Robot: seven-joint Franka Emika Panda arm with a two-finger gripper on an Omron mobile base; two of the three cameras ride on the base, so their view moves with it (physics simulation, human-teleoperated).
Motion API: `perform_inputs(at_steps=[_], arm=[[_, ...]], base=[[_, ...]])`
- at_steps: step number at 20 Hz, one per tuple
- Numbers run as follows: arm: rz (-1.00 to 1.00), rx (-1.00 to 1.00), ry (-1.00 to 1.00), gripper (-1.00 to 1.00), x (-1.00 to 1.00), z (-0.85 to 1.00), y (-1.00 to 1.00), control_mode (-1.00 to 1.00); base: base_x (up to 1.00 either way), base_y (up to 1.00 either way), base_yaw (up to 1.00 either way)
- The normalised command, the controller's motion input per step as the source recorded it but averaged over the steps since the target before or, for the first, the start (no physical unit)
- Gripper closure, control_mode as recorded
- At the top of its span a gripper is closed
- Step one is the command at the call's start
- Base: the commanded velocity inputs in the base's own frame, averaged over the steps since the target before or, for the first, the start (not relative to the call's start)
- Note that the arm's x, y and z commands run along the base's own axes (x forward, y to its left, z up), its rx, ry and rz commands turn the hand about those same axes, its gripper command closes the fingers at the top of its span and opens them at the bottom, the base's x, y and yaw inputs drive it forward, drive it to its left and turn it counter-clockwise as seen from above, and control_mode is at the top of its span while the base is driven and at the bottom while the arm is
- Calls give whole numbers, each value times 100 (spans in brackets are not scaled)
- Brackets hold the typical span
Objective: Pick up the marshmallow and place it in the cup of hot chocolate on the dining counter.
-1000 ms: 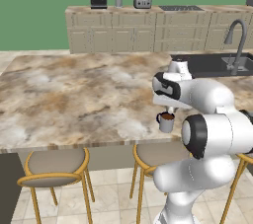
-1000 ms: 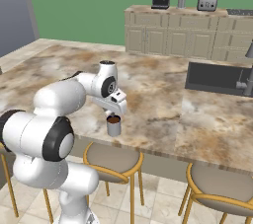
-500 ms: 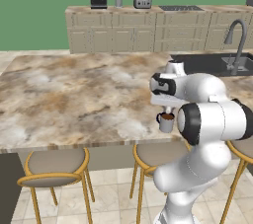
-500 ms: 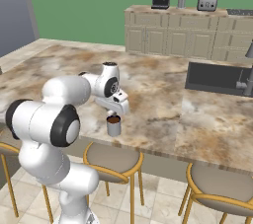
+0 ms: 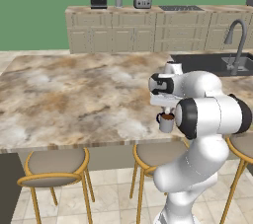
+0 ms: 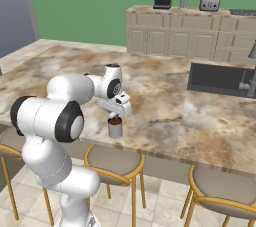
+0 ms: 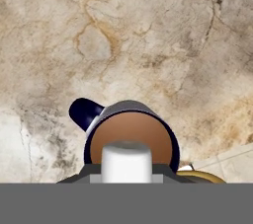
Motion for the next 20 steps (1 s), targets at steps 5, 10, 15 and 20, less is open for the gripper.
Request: perform_inputs(at_steps=[5,10,15,20], arm=[[0,0,1,100,0,-5,0,-100],[0,0,1,100,0,-9,0,-100],[0,0,1,-100,0,-8,0,-100],[-3,0,0,-100,-2,0,-8,-100]], base=[[0,0,0],[0,0,0],[0,0,0],[0,0,0]])
